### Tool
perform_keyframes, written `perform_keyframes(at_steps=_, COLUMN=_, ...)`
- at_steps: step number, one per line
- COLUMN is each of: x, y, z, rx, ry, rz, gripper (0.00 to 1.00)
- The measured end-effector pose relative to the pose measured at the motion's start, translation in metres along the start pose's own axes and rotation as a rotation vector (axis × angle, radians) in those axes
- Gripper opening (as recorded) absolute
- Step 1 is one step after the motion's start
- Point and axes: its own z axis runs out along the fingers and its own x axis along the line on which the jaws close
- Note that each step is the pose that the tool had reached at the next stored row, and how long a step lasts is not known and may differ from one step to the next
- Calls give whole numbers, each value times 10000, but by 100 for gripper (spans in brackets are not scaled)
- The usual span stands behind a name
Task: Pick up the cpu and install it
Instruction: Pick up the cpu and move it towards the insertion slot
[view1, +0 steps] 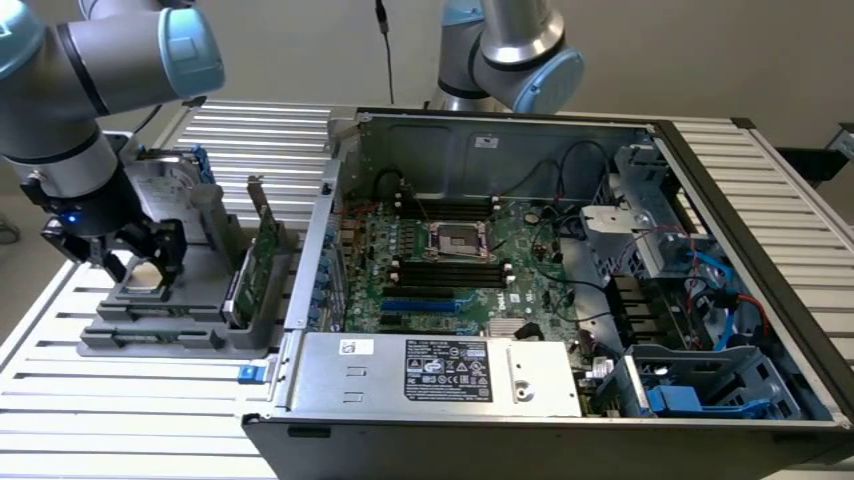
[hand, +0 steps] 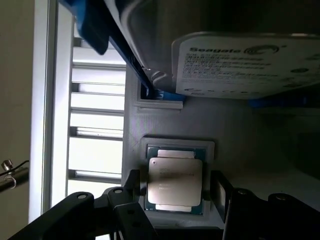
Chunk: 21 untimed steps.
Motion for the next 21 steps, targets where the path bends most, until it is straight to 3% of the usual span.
perform_keyframes(at_steps=21, x=-4, y=-1, z=16, rx=-18, ry=-3, rz=347, gripper=67)
